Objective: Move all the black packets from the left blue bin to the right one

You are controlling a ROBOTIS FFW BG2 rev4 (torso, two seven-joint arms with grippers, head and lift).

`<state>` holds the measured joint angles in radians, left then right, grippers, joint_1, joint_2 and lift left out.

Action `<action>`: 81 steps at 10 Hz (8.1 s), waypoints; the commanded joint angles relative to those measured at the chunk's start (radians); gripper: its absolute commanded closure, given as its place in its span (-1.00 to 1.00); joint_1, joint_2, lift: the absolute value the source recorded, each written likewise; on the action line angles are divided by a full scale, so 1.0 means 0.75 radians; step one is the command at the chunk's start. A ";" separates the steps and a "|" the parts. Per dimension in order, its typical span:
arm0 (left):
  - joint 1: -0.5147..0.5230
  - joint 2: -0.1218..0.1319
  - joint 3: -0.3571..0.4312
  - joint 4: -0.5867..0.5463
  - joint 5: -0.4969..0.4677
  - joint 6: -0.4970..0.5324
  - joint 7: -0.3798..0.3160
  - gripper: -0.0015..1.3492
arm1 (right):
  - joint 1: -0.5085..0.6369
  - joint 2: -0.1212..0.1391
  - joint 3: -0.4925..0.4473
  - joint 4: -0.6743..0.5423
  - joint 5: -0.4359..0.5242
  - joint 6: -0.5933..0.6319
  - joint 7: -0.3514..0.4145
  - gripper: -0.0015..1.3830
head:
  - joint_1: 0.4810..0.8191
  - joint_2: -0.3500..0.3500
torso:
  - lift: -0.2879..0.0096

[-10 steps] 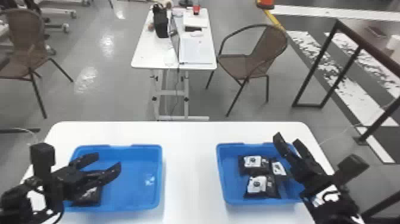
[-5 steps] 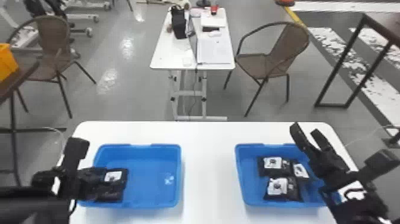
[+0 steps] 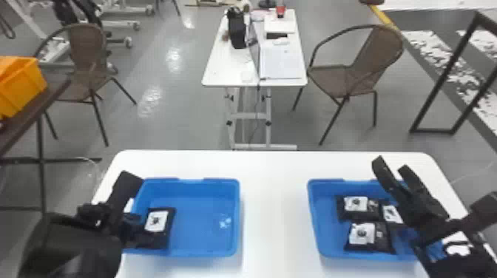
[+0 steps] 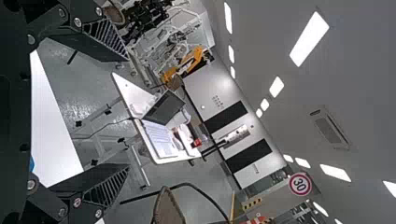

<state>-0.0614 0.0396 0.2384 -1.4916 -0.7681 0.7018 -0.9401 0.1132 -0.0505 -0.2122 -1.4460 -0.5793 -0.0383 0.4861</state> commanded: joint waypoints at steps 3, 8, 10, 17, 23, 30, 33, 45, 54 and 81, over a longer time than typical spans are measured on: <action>-0.055 -0.004 -0.027 0.162 -0.015 -0.067 0.057 -0.67 | 0.002 0.000 0.009 0.016 -0.023 0.000 0.000 -0.66 | 0.27 0.11 | 0.94; -0.110 -0.002 -0.046 0.299 -0.072 -0.073 0.104 -0.40 | 0.002 0.000 0.013 0.022 -0.027 0.006 0.002 -0.66 | 0.27 0.10 | 0.94; -0.106 0.013 -0.058 0.312 -0.076 -0.056 0.102 0.42 | 0.004 0.000 0.013 0.026 -0.036 0.006 0.004 -0.66 | 0.27 0.12 | 0.94; -0.014 0.015 -0.038 -0.040 -0.172 -0.257 -0.209 0.79 | 0.015 0.000 0.025 0.026 -0.048 0.022 0.010 -0.66 | 0.27 0.07 | 0.94; -0.204 -0.032 -0.232 0.132 0.290 -0.940 0.006 0.79 | -0.092 -0.014 0.148 0.097 -0.040 0.057 0.111 -0.66 | 0.27 -0.15 | 0.94; -0.524 -0.056 -0.479 0.809 0.633 -1.165 -0.017 0.79 | -0.263 -0.014 0.346 0.192 -0.021 0.037 0.156 -0.67 | 0.27 -0.35 | 0.94; -0.548 -0.056 -0.576 0.835 0.725 -1.165 -0.031 0.79 | -0.343 0.002 0.387 0.286 0.032 0.037 0.156 -0.67 | 0.27 -0.32 | 0.94; -0.485 -0.056 -0.574 0.839 0.785 -1.095 0.008 -0.44 | -0.403 0.010 0.318 0.423 -0.005 0.022 0.115 0.86 | 0.27 -0.38 | 0.94; 0.000 -0.030 0.056 0.111 0.875 -0.893 0.038 -1.00 | -0.274 -0.111 0.117 0.588 0.057 0.219 0.117 0.67 | 0.27 -0.23 | 0.94; 0.659 -0.056 -0.062 -0.296 1.063 -1.194 0.611 -0.34 | 0.567 0.069 -0.216 -0.365 0.545 -0.227 -0.071 -0.87 | 0.27 -0.49 | 0.94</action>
<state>0.4327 0.0000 0.1917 -1.7134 0.0285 -0.1947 -0.4816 0.5385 0.0000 -0.3743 -1.7196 -0.1691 -0.2098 0.4324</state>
